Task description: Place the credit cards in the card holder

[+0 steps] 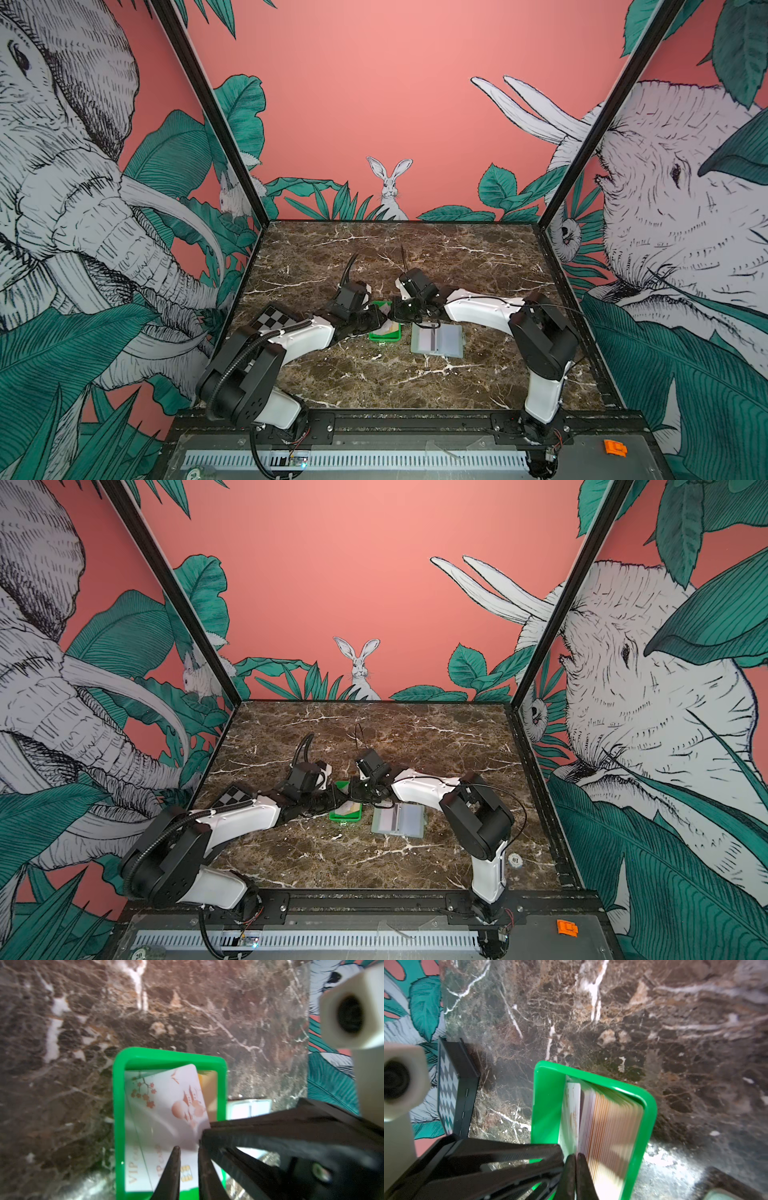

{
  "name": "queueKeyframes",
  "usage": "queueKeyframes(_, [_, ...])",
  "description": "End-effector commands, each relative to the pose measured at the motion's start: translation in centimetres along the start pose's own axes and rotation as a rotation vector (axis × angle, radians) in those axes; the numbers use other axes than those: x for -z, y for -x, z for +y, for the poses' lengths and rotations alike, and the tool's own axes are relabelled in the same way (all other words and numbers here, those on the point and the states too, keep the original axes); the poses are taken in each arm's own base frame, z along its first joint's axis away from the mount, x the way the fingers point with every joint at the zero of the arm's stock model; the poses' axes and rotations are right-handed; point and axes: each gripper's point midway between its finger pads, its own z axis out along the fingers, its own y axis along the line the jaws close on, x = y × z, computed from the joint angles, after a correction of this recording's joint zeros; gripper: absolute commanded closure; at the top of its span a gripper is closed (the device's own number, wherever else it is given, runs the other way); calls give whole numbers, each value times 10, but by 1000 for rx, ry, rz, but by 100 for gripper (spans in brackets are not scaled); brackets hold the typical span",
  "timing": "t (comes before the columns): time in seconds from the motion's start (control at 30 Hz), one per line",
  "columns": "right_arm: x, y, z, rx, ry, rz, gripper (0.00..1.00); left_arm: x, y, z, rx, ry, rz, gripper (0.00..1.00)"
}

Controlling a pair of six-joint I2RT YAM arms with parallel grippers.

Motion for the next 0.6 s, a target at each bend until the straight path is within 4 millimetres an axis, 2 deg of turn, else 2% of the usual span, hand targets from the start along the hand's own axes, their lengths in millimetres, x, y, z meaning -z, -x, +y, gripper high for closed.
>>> queueKeyframes(0.0, [24,9,16,70,40,-71,100,22,-1,-24,-68,-88,-23,82])
queueKeyframes(0.23, [57,-1,18,114,88,-134,100,58,3,-58,-168,-236,-106,79])
queueKeyframes(0.27, [71,1,24,119,113,-168,100,62,2,-64,-180,-269,-111,79])
queueKeyframes(0.57, [138,-9,20,189,181,-355,100,76,-2,-94,-174,-483,-137,73])
